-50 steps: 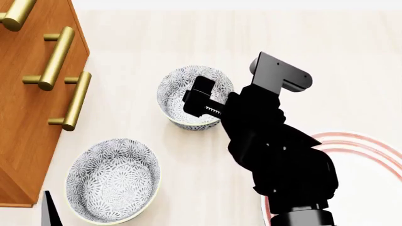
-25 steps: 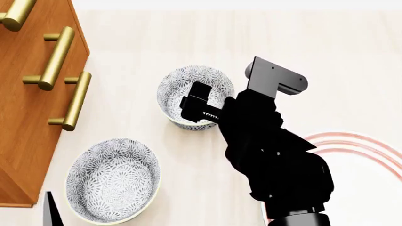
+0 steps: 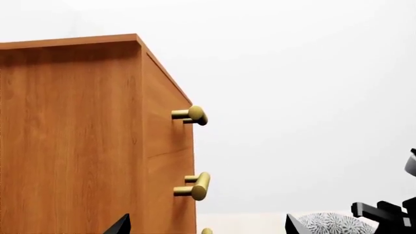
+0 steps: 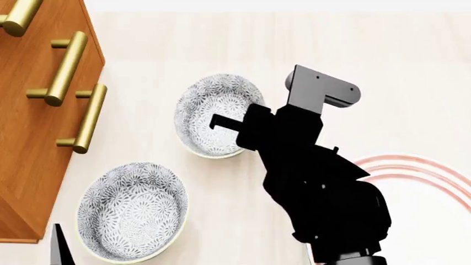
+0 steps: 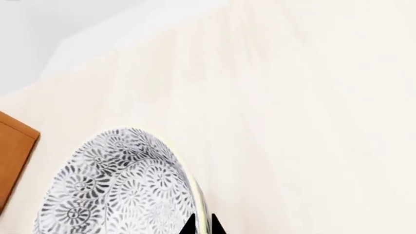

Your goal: Pick up the bowl and put it in the front on the plate.

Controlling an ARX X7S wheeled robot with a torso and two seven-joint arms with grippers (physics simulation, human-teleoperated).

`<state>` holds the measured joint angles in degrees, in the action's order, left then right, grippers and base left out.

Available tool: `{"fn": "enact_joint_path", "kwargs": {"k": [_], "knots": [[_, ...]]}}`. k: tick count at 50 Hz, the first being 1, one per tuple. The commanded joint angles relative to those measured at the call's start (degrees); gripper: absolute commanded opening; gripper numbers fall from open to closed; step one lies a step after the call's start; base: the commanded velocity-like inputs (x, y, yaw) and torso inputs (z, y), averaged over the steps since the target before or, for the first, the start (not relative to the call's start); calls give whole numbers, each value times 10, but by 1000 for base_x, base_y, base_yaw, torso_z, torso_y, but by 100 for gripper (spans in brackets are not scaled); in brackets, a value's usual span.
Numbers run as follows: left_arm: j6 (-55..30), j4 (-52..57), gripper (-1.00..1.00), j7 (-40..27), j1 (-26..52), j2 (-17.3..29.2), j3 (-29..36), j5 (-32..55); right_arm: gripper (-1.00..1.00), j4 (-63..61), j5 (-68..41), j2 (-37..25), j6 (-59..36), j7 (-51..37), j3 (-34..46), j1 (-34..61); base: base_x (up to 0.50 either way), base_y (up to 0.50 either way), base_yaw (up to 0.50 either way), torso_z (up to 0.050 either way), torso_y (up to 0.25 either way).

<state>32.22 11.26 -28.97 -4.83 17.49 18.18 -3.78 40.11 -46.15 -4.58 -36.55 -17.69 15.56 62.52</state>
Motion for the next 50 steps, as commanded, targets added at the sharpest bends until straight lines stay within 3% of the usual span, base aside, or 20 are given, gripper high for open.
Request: {"fn": "enact_joint_path", "kwargs": {"k": [1, 20, 36, 50], "knots": [[-2, 0, 100, 3, 1, -3, -5, -2, -100, -34, -4, -1, 1, -2, 2, -1, 0, 0, 0, 0, 0], [-3, 1, 100, 0, 1, -1, 1, -5, -100, -196, -40, -56, -33, -57, -16, 4, 0, 0, 0, 0, 0], [-1, -3, 100, -3, 1, 0, 6, -7, -100, -488, -153, -197, -134, -105, -75, -84, 0, 0, 0, 0, 0], [-3, -2, 100, -4, 3, 2, 9, -8, -100, -636, -256, -323, -175, -129, -177, -167, 0, 0, 0, 0, 0]]}}
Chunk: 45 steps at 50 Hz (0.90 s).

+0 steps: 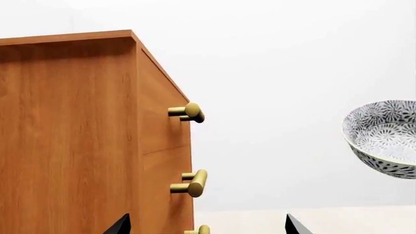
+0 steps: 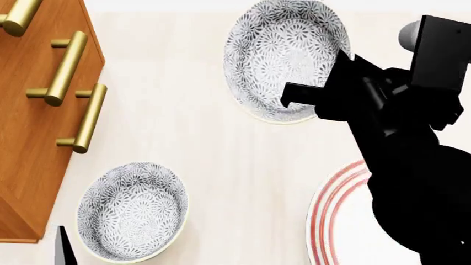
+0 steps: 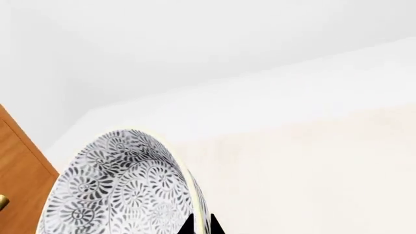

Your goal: Pick up the bowl and put it in the front on the plate.

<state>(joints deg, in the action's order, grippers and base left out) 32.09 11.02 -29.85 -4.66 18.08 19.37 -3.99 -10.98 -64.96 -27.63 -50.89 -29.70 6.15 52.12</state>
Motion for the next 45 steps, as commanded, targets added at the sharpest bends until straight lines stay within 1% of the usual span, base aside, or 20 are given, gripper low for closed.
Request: {"fn": "enact_joint_path", "kwargs": {"k": [1, 6, 10, 13, 16, 18, 20, 21, 22, 23, 26, 28, 30, 32, 37, 38, 44, 45], "knots": [[-3, 1, 100, 4, 1, -4, -3, -6, -100, -134, -75, -103, -32, -7, -94, -72, 0, 0, 0, 0, 0], [-7, 3, 100, 3, 2, -3, -3, -6, -100, -174, -98, -160, -24, 18, -156, -135, 0, 0, 0, 0, 0], [-10, 6, 100, 2, 2, -3, -3, -6, -100, -189, -111, -190, -20, 33, -200, -170, 0, 0, 0, 0, 0], [-14, 9, 100, 2, 3, -2, -3, -7, -100, -205, -140, -221, -19, 47, -266, -218, 0, 0, 0, 0, 0], [-14, 8, 100, 1, 4, -2, -2, -7, -100, -210, -142, -234, -19, 61, -298, -250, 0, 0, 0, 0, 0], [-16, 11, 100, 1, 3, -2, -2, -7, -100, -213, -140, -244, -18, 88, -337, -284, 0, 0, 0, 0, 0], [-16, 11, 100, 1, 3, -2, -2, -8, -100, -214, -135, -249, -16, 105, -352, -299, 0, 0, 0, 0, 0], [-16, 10, 100, 0, 4, -2, -1, -9, -100, -214, -130, -256, -17, 128, -361, -312, 0, 0, 0, 0, 0], [-16, 10, 100, 0, 4, -2, -1, -10, -100, -213, -128, -257, -17, 136, -365, -318, 0, 0, 0, 0, 15], [-18, 14, 100, 0, 3, -2, 0, -11, -100, -210, -119, -265, -18, 165, -364, -329, 0, 0, 0, 0, 0], [-18, 12, 100, 0, 3, -1, 0, -12, -100, -204, -112, -275, -19, 211, -366, -344, 0, 0, 0, 0, 0], [-20, 15, 100, 0, 3, -1, 1, -12, -100, -187, -122, -282, -22, 238, -372, -348, 0, 0, 0, 0, 0], [-20, 15, 100, 0, 3, 0, 1, -12, -100, -170, -140, -286, -28, 238, -375, -344, 0, 0, 0, 0, 0], [-20, 15, 100, 0, 3, 0, 2, -11, -100, -165, -143, -293, -29, 258, -384, -350, 0, 0, 0, 0, 0], [-21, 16, 100, 0, 3, 1, 3, -11, -100, -168, -126, -302, -29, 316, -423, -385, 0, 0, 0, 0, 0], [-19, 15, 100, 0, 3, 1, 4, -11, -100, -162, -108, -301, -25, 332, -427, -396, 0, 0, 0, 0, 0], [-21, 14, 100, 0, 4, 2, 6, -12, -100, -145, -87, -301, -20, 354, -443, -412, 0, 0, 0, 0, 0], [-20, 13, 100, 0, 4, 2, 7, -12, -100, -139, -85, -302, -22, 341, -445, -410, 0, 0, 0, 0, 0]]}}
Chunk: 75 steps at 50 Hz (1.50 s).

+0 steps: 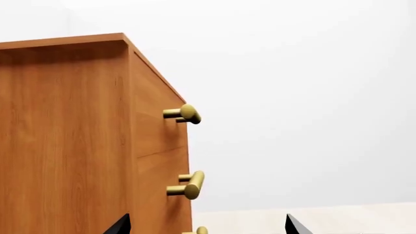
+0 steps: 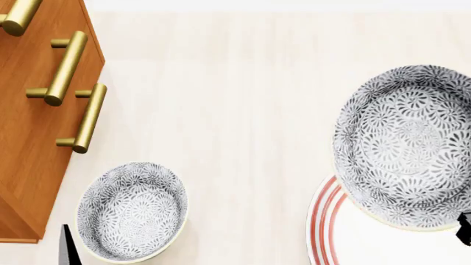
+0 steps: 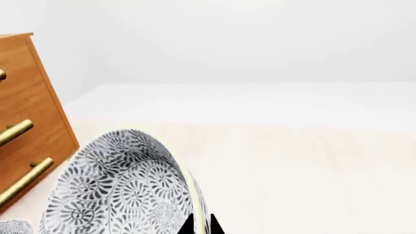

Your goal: Pick up the bowl and put it in the front on the plate.

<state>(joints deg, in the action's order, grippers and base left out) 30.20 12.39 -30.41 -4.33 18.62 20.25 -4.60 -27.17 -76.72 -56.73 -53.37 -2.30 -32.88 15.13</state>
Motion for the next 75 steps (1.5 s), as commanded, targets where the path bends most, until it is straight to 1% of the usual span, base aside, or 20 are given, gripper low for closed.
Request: {"fn": "enact_joint_path", "kwargs": {"k": [1, 8, 12, 15, 19, 23, 37, 61, 75], "knots": [[-2, 0, 100, 6, 1, -3, -2, -6, -100, 24, 32, -12, 4, 72, -59, -41, 0, 0, 0, 0, 0], [-1, 0, 100, 4, 0, -2, 0, -8, -100, 17, 39, -9, -4, 80, -88, -68, 0, 0, 0, 0, 0], [-2, 3, 100, 4, 0, -1, 1, -8, -100, 1, 48, -2, -4, 103, -92, -92, 0, 0, 0, 0, 0], [-1, 1, 100, 3, 0, -1, 1, -8, -100, -3, 70, 9, 3, 132, -95, -117, 0, 0, 0, 0, 0], [-3, 3, 100, 4, 0, 0, 3, -8, -100, -6, 144, 25, 40, 178, -74, -159, 0, 0, 0, 0, 0], [-2, 0, 100, 4, 1, 0, 4, -8, -100, -16, 167, 27, 59, 212, -80, -181, 0, 0, 0, 0, 3], [-3, 2, 100, 3, 1, 3, 8, -9, -100, -4, 184, 33, 65, 218, -87, -194, 0, 0, 0, 0, 0], [-4, 1, 100, 2, 2, 7, 14, -7, -100, 34, 198, 57, 82, 208, -15, -157, 0, 0, 0, 0, 0], [-7, 1, 100, 0, 4, 8, 15, -5, -100, 58, 228, 66, 95, 211, 11, -165, 0, 0, 0, 0, 0]]}}
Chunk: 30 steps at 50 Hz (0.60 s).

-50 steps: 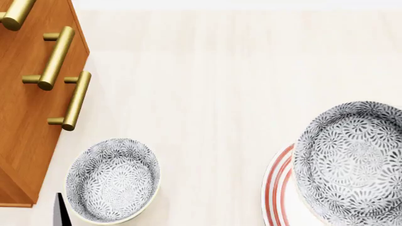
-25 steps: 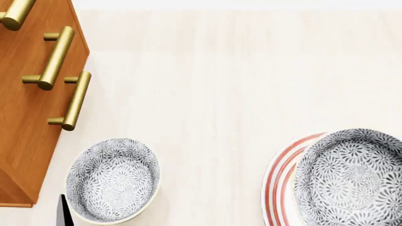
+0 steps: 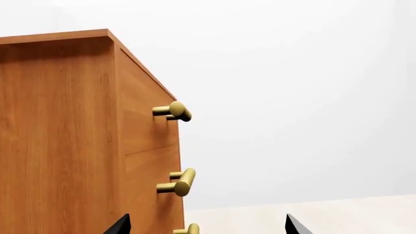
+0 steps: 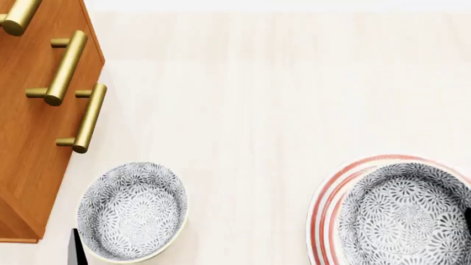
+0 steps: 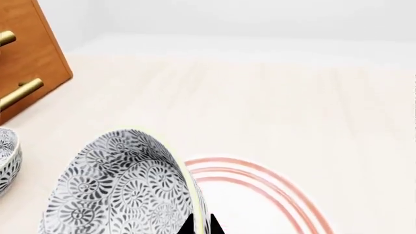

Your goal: Pick up the bowl and put it in the front on the plate.

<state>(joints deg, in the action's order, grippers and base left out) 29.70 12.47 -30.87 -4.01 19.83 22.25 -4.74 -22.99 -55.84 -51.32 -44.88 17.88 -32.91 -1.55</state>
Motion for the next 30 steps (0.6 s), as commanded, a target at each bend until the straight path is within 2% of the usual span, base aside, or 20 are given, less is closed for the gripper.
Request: {"fn": "enact_joint_path", "kwargs": {"k": [1, 30], "knots": [[-3, 0, 100, 4, 2, -4, -4, -3, -100, 19, 22, 13, 11, 9, 12, 1, 0, 0, 0, 0, 0], [-3, -2, 100, 1, 4, 0, 1, -2, -100, 60, 69, 27, 31, 3, 63, 8, 0, 0, 0, 0, 0]]}}
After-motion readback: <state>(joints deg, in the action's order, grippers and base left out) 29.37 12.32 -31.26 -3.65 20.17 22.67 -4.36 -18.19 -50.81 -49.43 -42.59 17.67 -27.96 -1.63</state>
